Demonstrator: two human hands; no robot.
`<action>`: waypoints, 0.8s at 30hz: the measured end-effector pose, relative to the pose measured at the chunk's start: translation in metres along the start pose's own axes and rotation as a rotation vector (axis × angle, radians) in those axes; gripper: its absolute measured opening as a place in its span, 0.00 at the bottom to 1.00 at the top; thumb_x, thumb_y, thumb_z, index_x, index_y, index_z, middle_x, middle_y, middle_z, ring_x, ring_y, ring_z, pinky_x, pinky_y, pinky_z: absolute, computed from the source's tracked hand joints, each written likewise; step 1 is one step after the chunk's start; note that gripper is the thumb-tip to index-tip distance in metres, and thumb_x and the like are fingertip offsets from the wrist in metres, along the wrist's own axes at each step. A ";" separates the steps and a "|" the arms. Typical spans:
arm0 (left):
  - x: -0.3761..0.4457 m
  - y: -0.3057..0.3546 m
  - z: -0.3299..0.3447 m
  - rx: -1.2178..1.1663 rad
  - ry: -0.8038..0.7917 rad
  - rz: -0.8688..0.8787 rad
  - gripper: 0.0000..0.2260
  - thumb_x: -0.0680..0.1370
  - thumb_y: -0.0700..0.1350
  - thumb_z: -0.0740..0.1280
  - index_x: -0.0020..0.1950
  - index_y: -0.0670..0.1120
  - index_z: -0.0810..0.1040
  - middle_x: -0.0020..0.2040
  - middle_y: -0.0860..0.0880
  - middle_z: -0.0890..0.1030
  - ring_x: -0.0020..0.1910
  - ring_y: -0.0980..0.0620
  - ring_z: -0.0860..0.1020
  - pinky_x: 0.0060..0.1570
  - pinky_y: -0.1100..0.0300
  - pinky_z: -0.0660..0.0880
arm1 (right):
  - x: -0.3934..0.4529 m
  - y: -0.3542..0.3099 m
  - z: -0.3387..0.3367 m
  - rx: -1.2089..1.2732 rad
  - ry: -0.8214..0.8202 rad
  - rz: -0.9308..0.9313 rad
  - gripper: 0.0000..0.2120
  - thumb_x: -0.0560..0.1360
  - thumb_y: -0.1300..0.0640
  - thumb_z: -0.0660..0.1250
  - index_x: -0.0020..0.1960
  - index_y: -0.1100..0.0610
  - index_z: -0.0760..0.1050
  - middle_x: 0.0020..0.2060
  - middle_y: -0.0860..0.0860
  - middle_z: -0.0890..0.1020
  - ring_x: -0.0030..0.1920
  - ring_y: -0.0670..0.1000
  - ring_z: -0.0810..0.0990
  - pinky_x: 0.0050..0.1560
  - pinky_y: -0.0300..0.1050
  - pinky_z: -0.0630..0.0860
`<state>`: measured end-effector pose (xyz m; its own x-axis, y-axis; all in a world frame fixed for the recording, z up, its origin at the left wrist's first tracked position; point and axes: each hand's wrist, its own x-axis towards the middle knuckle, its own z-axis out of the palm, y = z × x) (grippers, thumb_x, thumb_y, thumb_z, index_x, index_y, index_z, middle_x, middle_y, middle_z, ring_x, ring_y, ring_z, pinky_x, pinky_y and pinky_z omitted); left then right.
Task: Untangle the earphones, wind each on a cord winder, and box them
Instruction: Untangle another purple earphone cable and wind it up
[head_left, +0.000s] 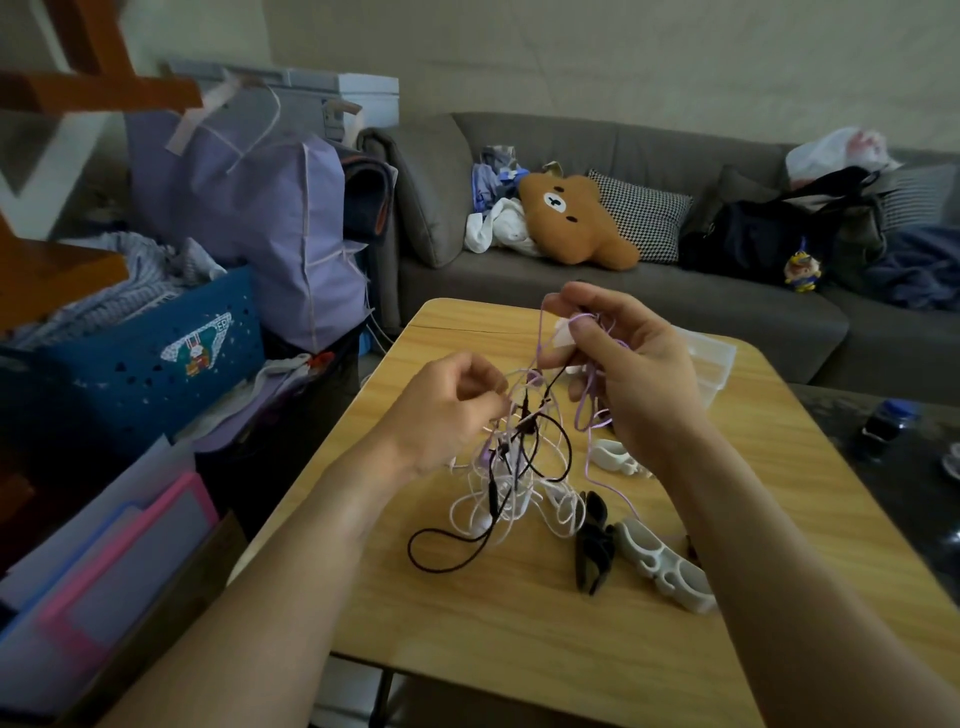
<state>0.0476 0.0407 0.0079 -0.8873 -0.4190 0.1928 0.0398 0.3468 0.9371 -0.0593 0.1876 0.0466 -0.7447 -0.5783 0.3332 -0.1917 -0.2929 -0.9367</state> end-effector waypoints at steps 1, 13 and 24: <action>-0.001 0.000 0.001 -0.007 -0.003 -0.027 0.17 0.67 0.49 0.70 0.55 0.46 0.76 0.46 0.41 0.84 0.49 0.42 0.82 0.59 0.44 0.76 | 0.000 -0.002 0.000 0.011 0.004 -0.007 0.09 0.81 0.65 0.63 0.59 0.57 0.78 0.54 0.53 0.86 0.37 0.50 0.85 0.28 0.40 0.75; -0.001 -0.010 0.003 0.599 -0.029 -0.202 0.29 0.70 0.70 0.68 0.63 0.52 0.74 0.49 0.56 0.80 0.48 0.55 0.79 0.52 0.50 0.79 | 0.004 -0.016 -0.010 -0.018 0.260 0.076 0.10 0.81 0.51 0.66 0.47 0.57 0.80 0.45 0.54 0.87 0.34 0.50 0.83 0.27 0.42 0.72; 0.002 0.006 0.016 0.027 -0.112 -0.008 0.27 0.72 0.49 0.64 0.72 0.53 0.72 0.68 0.55 0.75 0.66 0.56 0.71 0.66 0.60 0.67 | 0.005 -0.013 -0.011 -0.100 0.110 0.259 0.16 0.82 0.45 0.63 0.51 0.57 0.80 0.43 0.51 0.88 0.31 0.46 0.76 0.32 0.42 0.68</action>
<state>0.0391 0.0555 0.0093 -0.9333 -0.3261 0.1502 0.0215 0.3669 0.9300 -0.0672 0.1965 0.0592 -0.8406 -0.5366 0.0737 -0.0448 -0.0667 -0.9968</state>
